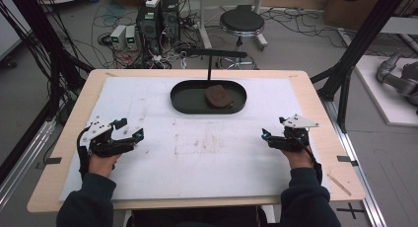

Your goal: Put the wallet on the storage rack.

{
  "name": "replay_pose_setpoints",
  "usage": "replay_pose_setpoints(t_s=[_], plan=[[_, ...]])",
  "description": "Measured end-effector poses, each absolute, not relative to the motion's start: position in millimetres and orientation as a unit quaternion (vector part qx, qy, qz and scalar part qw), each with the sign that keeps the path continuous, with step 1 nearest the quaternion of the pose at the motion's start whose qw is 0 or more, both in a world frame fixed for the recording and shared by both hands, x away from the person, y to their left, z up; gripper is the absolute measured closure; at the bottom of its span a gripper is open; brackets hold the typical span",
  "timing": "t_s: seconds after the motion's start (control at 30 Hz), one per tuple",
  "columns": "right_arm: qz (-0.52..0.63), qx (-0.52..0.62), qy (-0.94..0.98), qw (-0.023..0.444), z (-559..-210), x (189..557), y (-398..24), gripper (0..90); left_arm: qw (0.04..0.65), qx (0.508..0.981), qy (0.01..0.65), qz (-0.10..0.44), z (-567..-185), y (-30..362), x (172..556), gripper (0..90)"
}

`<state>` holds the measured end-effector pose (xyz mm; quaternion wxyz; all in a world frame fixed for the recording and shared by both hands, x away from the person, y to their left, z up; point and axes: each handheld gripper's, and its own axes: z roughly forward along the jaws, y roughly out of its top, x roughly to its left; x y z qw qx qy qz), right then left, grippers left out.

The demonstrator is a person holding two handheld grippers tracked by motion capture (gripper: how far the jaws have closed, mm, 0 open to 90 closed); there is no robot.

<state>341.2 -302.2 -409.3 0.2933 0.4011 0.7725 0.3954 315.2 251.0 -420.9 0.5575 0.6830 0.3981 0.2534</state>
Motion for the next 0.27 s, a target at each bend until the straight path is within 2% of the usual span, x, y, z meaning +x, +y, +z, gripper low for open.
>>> replay_pose_setpoints(t_s=[0.27], plan=[[0.395, 0.398, 0.774, 0.293, -410.0, 342.8, -302.3, 21.7, 0.556, 0.683, 0.4, 0.252, -422.0, 250.3, 316.6, 20.0]])
